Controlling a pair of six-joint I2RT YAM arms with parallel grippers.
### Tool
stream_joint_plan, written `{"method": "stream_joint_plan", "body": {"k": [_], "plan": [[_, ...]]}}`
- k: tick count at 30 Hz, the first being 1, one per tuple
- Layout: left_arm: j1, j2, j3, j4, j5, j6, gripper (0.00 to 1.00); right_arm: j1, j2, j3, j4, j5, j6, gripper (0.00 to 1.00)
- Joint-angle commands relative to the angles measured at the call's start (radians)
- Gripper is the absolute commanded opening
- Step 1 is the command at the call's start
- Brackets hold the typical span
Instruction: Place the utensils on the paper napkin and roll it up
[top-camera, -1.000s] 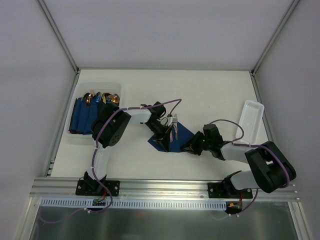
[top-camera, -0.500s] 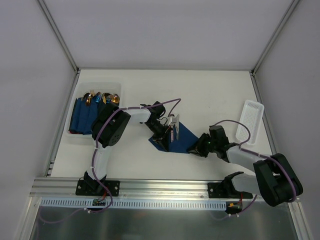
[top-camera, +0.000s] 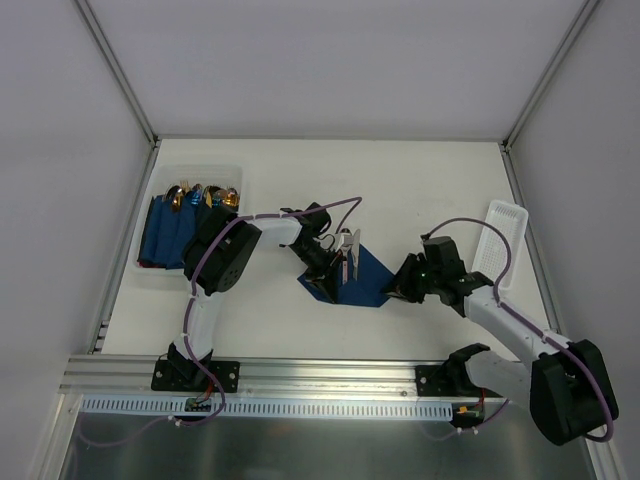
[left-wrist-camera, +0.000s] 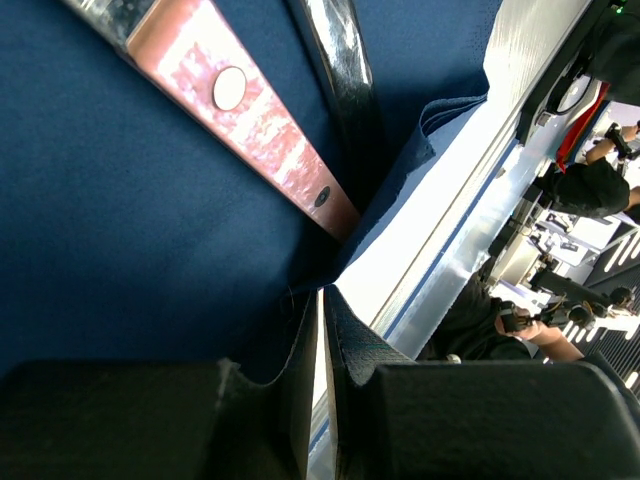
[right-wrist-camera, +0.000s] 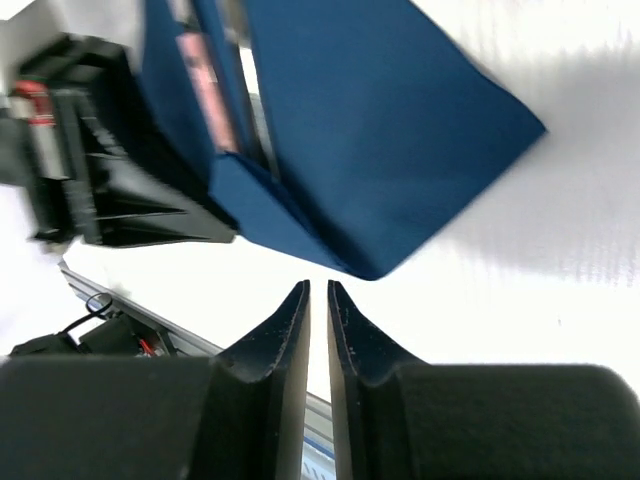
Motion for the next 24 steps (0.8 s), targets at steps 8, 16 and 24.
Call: {"method": "stream_joint_plan", "body": {"k": [8, 16, 24], "plan": [[0.014, 0.004, 0.011, -0.005, -0.061, 0.003, 0.08, 0.103, 0.081, 0.032, 0.119, -0.011, 0.055, 0.07], [0.016, 0.007, 0.013, -0.003, -0.058, 0.003, 0.08, 0.122, 0.238, -0.044, 0.435, -0.085, 0.196, 0.07], [0.019, 0.013, 0.014, -0.003, -0.058, 0.004, 0.08, 0.120, 0.337, -0.118, 0.607, -0.126, 0.250, 0.07]]}}
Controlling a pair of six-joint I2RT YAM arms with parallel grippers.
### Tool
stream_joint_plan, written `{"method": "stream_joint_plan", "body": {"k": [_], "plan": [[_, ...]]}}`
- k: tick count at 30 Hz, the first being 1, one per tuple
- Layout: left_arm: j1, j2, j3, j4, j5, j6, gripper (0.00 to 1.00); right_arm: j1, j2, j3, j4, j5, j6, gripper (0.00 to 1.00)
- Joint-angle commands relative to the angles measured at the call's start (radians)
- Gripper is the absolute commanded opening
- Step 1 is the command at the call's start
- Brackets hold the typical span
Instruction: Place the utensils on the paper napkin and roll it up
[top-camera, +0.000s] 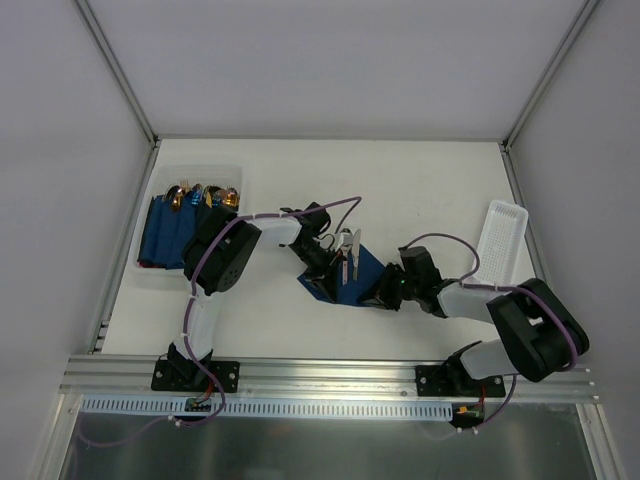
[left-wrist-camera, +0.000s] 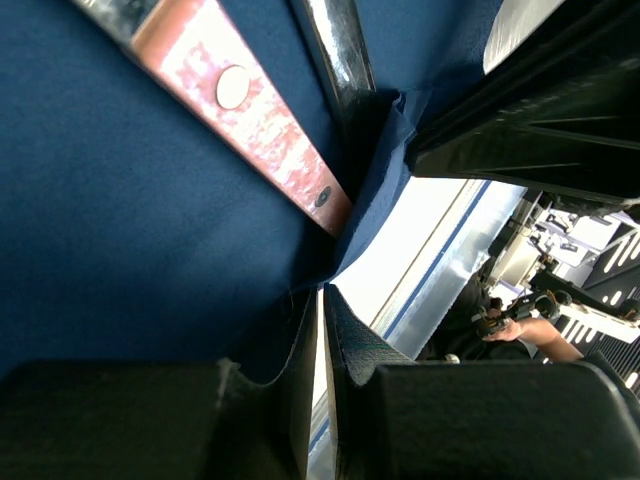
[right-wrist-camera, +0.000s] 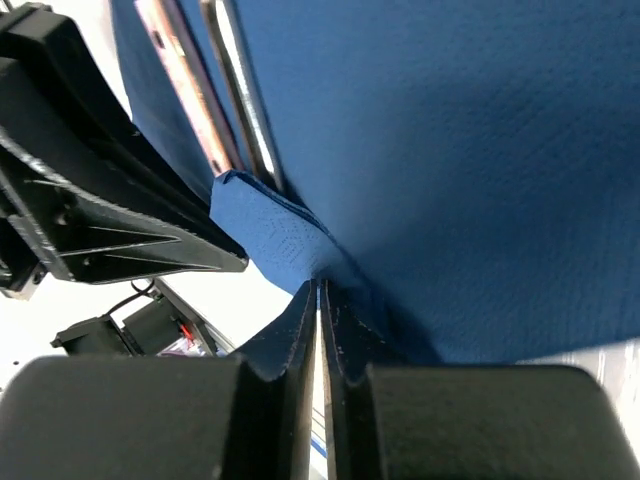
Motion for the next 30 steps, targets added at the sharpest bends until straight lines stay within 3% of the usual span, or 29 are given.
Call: {"method": "stream_joint_plan", "body": {"k": [1, 14, 20, 30], "plan": [[0.019, 0.016, 0.013, -0.002, -0.059, 0.003, 0.08, 0.004, 0.034, -0.024, 0.137, -0.039, 0.043, 0.06], [0.030, 0.016, 0.004, -0.002, -0.061, -0.001, 0.07, -0.042, 0.005, -0.129, 0.131, -0.040, -0.009, 0.07], [0.031, 0.001, 0.003, 0.002, -0.036, 0.003, 0.08, -0.058, -0.027, -0.126, 0.036, -0.025, -0.067, 0.07], [0.030, -0.261, -0.079, 0.134, 0.028, -0.018, 0.11, -0.081, 0.031, 0.044, -0.151, -0.002, -0.204, 0.07]]}}
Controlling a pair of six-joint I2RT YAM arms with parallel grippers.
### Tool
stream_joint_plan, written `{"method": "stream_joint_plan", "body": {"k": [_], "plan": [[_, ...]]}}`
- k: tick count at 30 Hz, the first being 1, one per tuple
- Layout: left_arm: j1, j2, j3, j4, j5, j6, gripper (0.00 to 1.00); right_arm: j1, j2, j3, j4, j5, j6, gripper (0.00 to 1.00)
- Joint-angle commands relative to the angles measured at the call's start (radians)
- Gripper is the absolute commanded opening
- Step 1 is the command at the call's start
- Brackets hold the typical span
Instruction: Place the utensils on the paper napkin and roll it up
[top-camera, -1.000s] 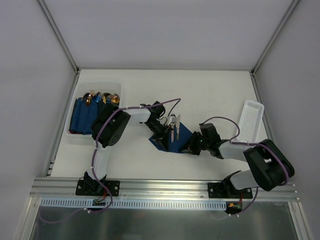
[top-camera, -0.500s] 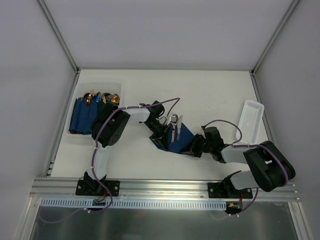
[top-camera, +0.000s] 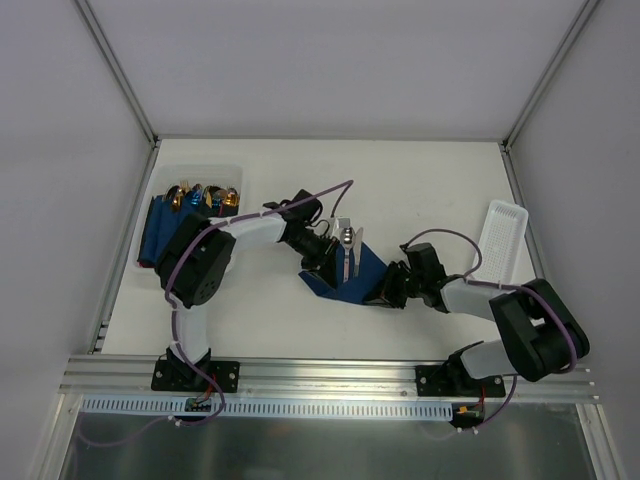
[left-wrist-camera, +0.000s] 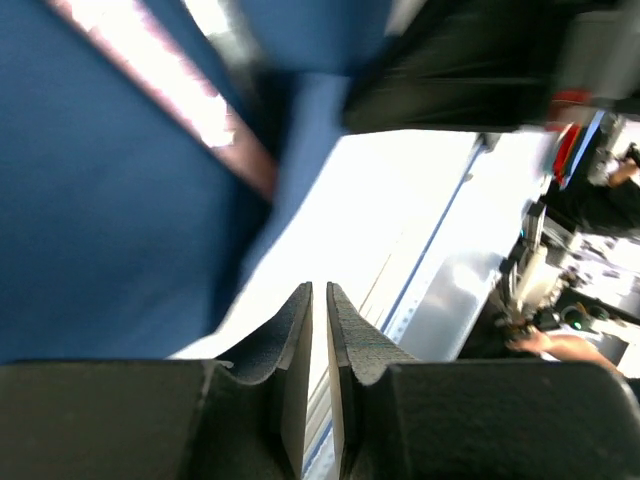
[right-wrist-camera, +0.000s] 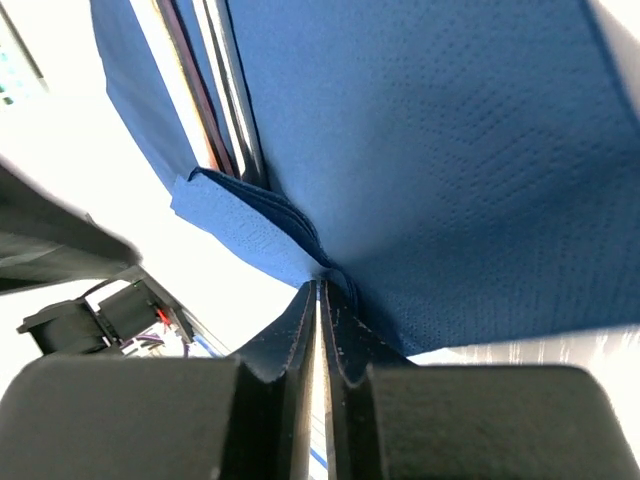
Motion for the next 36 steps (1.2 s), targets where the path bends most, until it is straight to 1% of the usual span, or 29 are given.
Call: {"method": "stream_joint_plan", "body": {"k": [1, 7, 12, 16, 21, 24, 29, 36], "plan": [[0.010, -0.117, -0.017, 0.080, 0.035, -0.030, 0.11, -0.020, 0.046, 0.062, -0.136, 0.059, -0.103, 0.07], [0.005, -0.101, 0.010, 0.122, 0.069, -0.094, 0.13, -0.034, 0.082, 0.114, -0.169, 0.059, -0.148, 0.07], [-0.012, -0.039, 0.035, 0.151, 0.061, -0.117, 0.15, -0.037, 0.085, 0.116, -0.172, 0.058, -0.148, 0.07], [-0.017, 0.027, 0.050, 0.185, 0.072, -0.174, 0.15, -0.037, 0.082, 0.117, -0.175, 0.056, -0.146, 0.07], [-0.015, 0.059, 0.044, 0.249, 0.087, -0.215, 0.15, -0.036, 0.080, 0.131, -0.190, 0.055, -0.146, 0.07], [-0.017, 0.057, 0.028, 0.310, 0.081, -0.249, 0.16, -0.037, 0.080, 0.139, -0.196, 0.053, -0.145, 0.08], [-0.018, 0.057, -0.038, 0.471, 0.050, -0.353, 0.13, -0.037, 0.076, 0.145, -0.207, 0.055, -0.142, 0.08], [-0.018, 0.064, -0.078, 0.571, 0.042, -0.412, 0.13, -0.036, 0.067, 0.155, -0.230, 0.059, -0.149, 0.08]]}}
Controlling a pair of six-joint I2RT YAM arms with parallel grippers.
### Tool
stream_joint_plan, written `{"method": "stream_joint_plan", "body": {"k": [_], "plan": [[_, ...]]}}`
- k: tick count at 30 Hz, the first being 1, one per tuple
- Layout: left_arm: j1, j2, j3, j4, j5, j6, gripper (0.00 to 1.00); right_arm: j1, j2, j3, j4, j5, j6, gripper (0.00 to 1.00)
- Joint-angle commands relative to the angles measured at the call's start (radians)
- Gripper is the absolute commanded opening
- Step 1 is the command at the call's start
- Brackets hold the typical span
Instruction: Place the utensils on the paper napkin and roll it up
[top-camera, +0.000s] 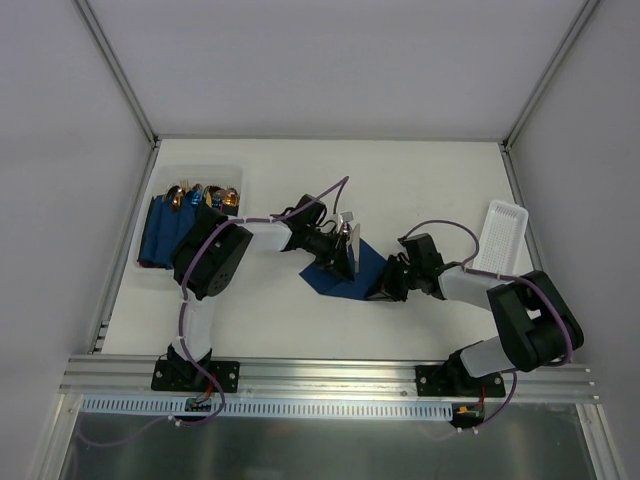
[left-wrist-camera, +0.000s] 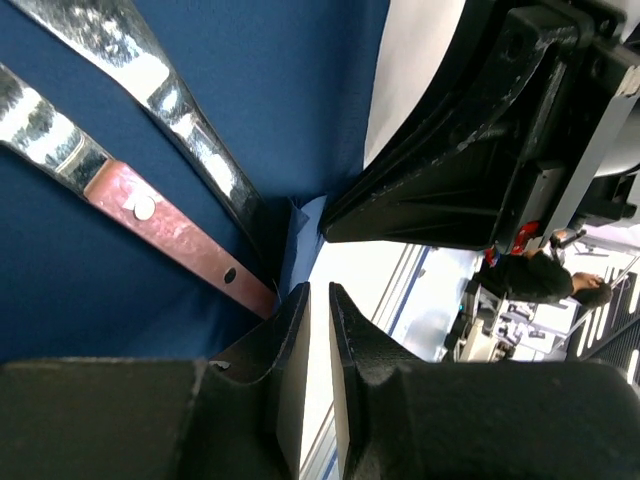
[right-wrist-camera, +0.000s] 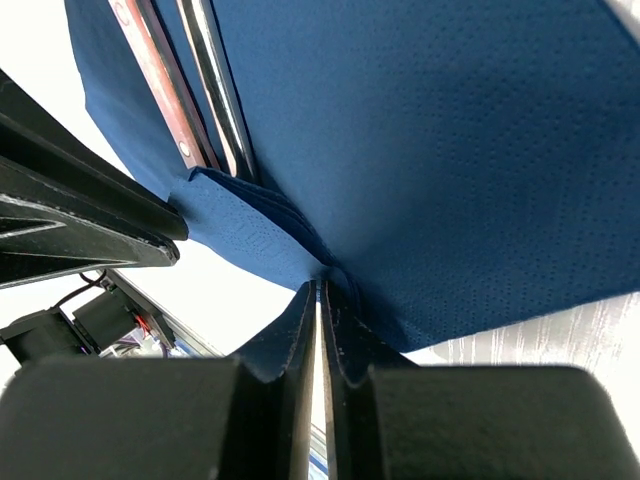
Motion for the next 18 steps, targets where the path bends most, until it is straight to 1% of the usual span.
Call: {"method": "stream_joint_plan", "body": {"k": [1, 11, 18], "plan": [[-0.011, -0.009, -0.026, 0.115, 0.001, -0.058, 0.13, -0.008, -0.001, 0.025, -0.066, 0.051, -0.036, 0.08], [-0.014, 0.026, -0.022, 0.159, -0.003, -0.080, 0.13, -0.008, -0.002, 0.039, -0.073, 0.057, -0.041, 0.09], [-0.014, 0.052, -0.025, 0.153, -0.029, -0.080, 0.13, -0.008, -0.009, 0.040, -0.073, 0.054, -0.038, 0.10]]}}
